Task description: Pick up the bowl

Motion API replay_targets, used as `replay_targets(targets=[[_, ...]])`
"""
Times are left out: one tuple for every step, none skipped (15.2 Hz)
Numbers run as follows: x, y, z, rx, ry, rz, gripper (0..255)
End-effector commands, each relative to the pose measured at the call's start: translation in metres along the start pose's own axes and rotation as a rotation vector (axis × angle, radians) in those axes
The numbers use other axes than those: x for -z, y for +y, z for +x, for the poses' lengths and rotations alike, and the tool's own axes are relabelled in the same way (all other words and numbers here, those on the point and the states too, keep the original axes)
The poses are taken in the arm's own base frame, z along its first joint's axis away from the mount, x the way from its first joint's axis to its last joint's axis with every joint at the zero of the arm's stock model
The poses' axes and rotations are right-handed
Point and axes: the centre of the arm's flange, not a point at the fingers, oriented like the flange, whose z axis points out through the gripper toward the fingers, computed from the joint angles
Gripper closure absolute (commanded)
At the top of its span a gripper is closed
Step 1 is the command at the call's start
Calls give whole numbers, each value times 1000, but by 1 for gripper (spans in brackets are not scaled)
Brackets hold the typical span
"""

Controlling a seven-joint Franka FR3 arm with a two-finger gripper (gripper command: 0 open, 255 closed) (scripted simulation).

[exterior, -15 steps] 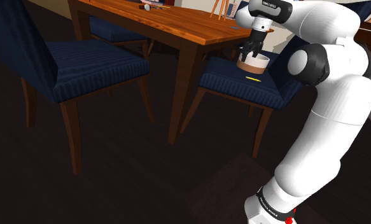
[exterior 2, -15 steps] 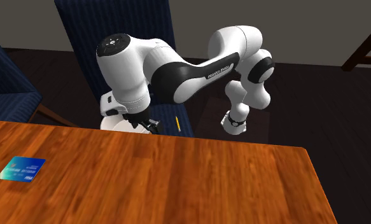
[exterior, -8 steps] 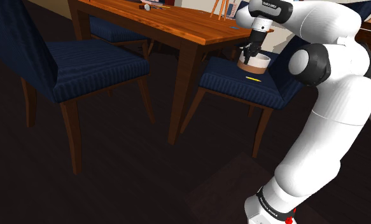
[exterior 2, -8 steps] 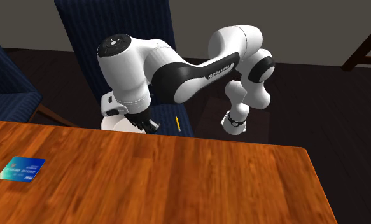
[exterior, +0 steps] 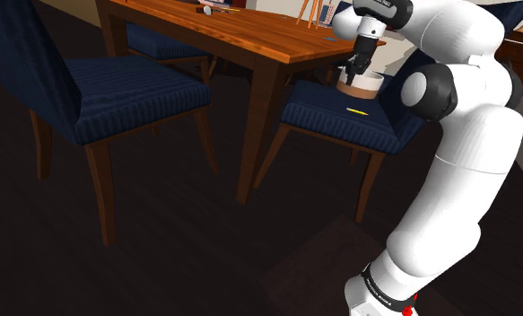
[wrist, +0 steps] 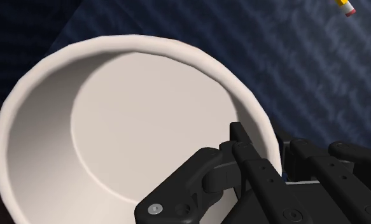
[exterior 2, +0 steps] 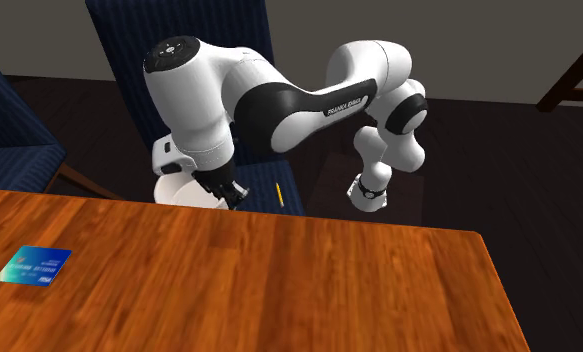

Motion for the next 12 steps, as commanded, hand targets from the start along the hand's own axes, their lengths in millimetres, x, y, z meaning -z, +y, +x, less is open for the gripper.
replay_targets(targets=[[10,0,-1,0,0,0,255],[15,0,-1,0,0,0,255],[21,0,-1,0,0,0,255],[26,0,-1,0,0,0,255],[31,0,-1,0,0,0,255],[36,1,-1,0,0,0,255],[42,1,-2,0,0,0,255],[47,1,-2,0,0,0,255],[52,1,-2,0,0,0,255],[57,1,-2,0,0,0,255],[58,1,-2,0,0,0,255],[58,1,-2,0,0,0,255]])
